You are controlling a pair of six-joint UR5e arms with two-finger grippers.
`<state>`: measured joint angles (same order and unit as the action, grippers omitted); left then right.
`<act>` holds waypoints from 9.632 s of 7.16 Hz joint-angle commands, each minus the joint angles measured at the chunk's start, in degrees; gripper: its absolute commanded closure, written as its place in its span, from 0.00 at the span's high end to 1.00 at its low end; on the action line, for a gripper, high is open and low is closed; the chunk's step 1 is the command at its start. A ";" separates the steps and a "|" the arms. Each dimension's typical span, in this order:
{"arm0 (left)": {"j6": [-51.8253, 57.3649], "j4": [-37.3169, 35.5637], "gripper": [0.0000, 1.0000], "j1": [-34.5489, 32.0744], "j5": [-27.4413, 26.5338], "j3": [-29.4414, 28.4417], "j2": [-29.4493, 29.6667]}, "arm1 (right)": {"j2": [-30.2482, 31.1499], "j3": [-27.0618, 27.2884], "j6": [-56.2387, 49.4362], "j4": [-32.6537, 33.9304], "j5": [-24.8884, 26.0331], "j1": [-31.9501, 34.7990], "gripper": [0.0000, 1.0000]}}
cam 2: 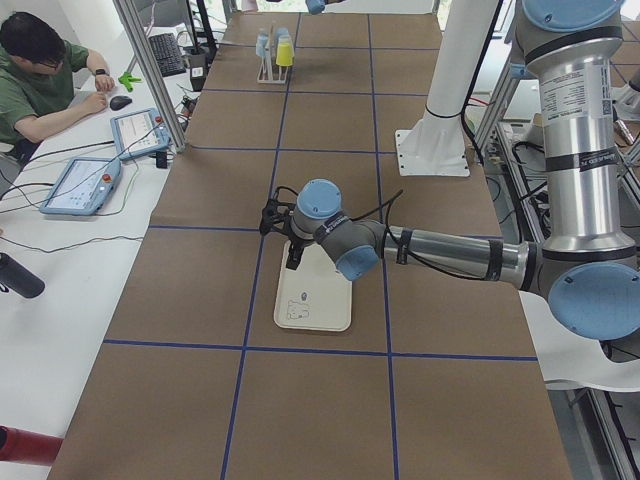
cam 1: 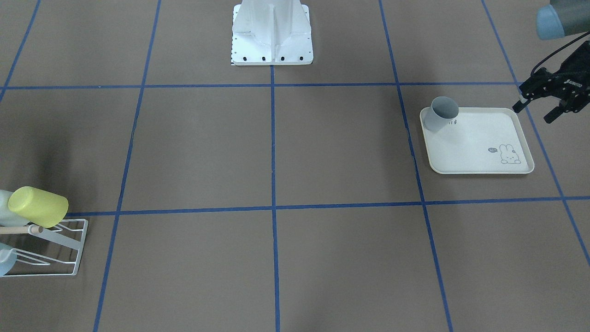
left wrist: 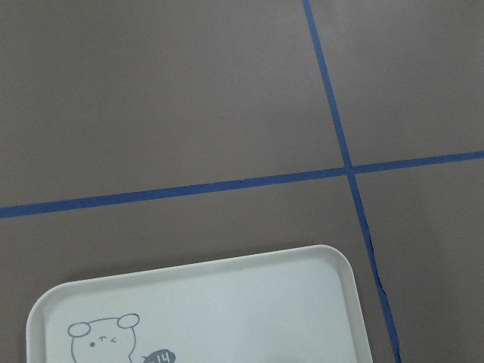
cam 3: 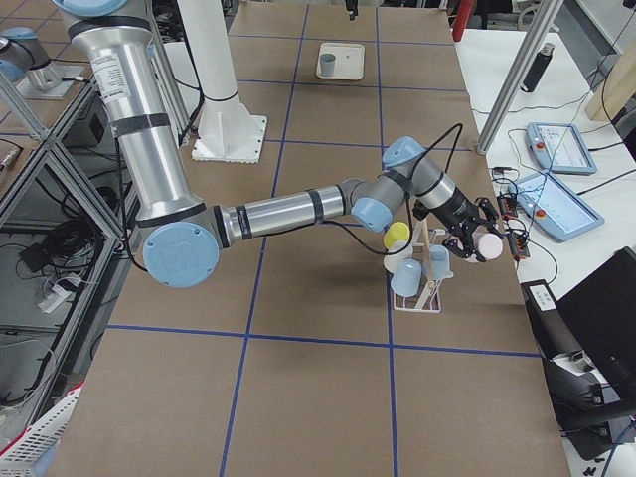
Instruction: Transfer IKEA cup to right arm and place on rack
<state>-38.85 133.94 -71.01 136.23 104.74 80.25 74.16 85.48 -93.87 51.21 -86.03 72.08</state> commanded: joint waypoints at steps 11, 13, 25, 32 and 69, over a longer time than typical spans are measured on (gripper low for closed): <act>-0.62 0.00 1.00 0.09 0.00 0.02 0.08 | 2.83 -3.39 5.11 -2.43 3.06 -4.75 0.46; -0.62 0.00 1.00 0.09 0.00 0.02 0.17 | 3.44 -3.83 5.02 -2.43 4.12 -4.93 0.46; -0.62 0.00 1.00 0.17 0.00 -0.06 0.26 | 4.59 -3.92 4.75 -2.34 7.37 -8.44 0.83; -0.62 0.00 1.00 0.09 0.09 0.11 0.17 | 3.10 -1.64 6.15 -2.96 6.24 -8.62 0.96; -37.25 0.09 0.00 14.06 -3.69 14.25 6.17 | 0.81 21.92 104.94 -4.00 -33.67 -19.60 1.00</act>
<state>-65.80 133.94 -56.76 131.49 117.51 80.85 75.19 107.72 10.60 49.27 -119.75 53.73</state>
